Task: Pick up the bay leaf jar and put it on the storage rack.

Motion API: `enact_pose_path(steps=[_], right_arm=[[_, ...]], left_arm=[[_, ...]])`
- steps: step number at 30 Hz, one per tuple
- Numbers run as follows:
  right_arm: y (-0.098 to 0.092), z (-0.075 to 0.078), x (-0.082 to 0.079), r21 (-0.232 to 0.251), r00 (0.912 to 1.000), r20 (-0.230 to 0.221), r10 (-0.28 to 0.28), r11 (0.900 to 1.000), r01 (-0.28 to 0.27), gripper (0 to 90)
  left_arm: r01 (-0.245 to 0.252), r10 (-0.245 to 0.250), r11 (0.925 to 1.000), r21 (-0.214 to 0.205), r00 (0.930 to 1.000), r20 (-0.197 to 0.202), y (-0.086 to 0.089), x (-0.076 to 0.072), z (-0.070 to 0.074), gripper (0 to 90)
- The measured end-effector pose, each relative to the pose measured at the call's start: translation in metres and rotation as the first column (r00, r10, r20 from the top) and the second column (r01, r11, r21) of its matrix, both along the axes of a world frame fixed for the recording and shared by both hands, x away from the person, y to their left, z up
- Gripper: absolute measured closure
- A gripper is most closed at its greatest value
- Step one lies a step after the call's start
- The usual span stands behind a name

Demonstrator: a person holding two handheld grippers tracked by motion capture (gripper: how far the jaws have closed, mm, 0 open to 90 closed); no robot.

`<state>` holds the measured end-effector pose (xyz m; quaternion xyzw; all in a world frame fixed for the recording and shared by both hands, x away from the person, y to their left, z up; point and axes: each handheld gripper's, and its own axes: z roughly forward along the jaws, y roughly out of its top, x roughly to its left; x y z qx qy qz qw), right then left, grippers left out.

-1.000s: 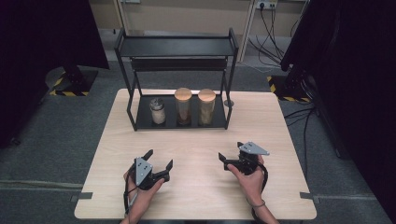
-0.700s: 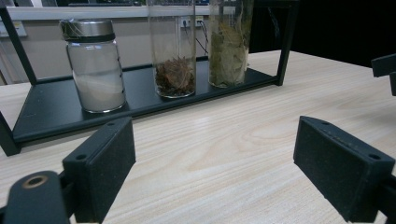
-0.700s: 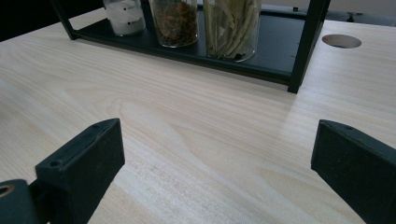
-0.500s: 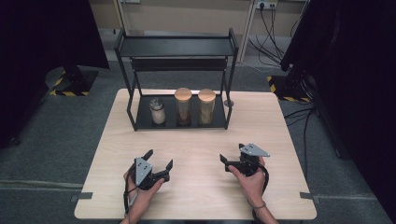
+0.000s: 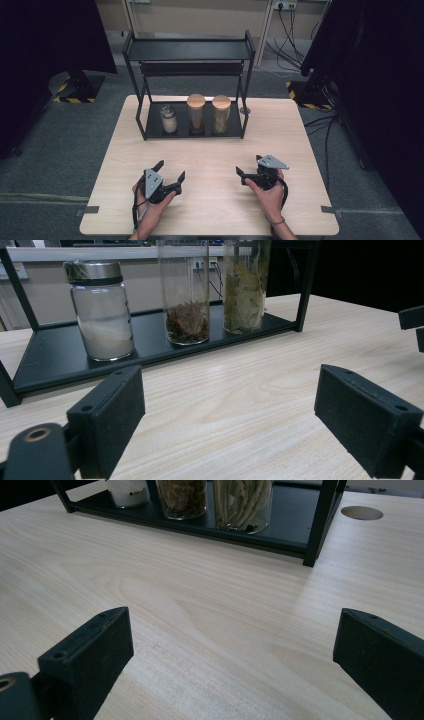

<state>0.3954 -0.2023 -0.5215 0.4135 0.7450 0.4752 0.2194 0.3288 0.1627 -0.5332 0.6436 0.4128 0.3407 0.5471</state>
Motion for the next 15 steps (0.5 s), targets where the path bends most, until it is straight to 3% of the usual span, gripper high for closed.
enact_pose_path(steps=[15], right_arm=[[-0.0014,-0.002,0.0011,0.009,0.9999,-0.014,-0.001,1.0,0.002,2.7]], left_arm=[[0.006,-0.006,1.0,-0.007,1.0,-0.001,0.0009,0.0001,-0.0001,11.8]])
